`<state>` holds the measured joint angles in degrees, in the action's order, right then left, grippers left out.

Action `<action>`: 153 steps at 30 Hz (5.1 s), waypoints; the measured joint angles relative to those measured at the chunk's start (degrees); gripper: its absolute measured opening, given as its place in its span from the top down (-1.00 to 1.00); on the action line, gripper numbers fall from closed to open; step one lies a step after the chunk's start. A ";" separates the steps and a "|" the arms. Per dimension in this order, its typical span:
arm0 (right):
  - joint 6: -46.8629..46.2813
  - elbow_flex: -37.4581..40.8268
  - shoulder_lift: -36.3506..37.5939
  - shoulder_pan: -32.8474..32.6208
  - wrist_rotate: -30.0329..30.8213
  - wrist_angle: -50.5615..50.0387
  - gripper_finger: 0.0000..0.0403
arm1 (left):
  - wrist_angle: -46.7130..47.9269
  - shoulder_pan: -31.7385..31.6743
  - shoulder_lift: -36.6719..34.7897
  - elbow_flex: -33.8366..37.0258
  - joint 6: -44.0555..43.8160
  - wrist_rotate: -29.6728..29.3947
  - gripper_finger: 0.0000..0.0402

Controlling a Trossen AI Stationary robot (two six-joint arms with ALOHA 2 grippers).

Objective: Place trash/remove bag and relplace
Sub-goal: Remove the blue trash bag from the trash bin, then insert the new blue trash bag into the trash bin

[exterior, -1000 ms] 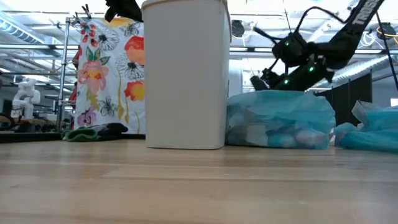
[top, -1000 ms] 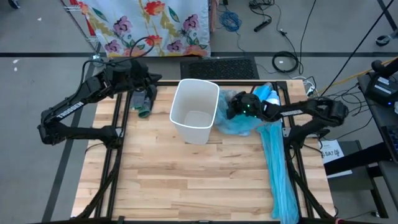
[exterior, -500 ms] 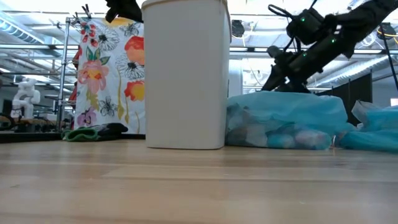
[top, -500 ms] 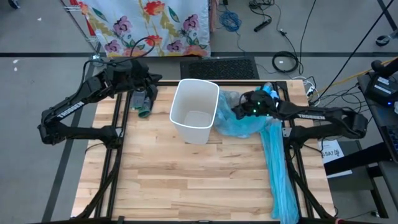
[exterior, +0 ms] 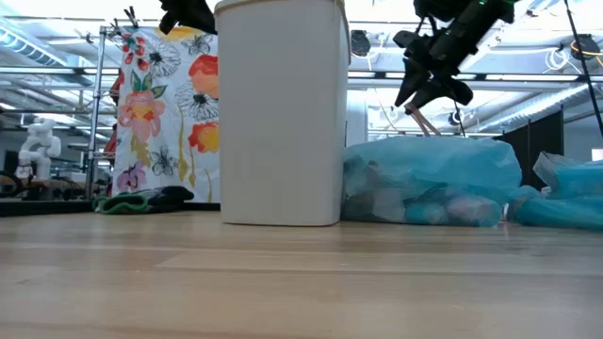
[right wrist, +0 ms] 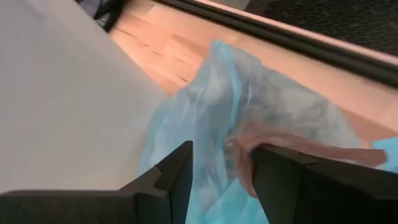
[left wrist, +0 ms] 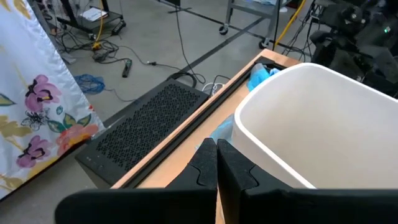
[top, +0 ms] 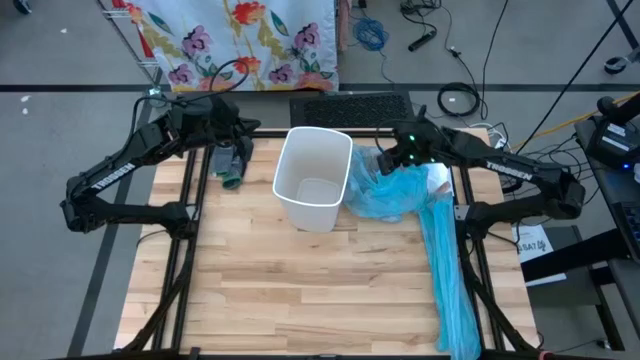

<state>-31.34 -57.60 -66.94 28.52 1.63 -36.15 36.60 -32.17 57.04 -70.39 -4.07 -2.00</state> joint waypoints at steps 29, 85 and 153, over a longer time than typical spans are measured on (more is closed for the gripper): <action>-3.11 -20.16 -21.98 1.80 -3.25 -27.60 0.32 | 7.93 0.01 0.00 0.00 6.40 0.31 1.00; -65.71 2.50 -5.70 -35.20 2.49 -52.31 -0.65 | 13.77 -0.01 0.00 0.00 10.53 2.01 1.00; -83.09 -29.56 -17.06 -51.32 19.32 -53.82 1.00 | 13.92 0.05 0.02 0.00 10.50 3.93 1.00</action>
<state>-114.43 -87.16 -84.01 -22.80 20.95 -89.97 50.52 -32.12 57.06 -70.39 6.44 1.93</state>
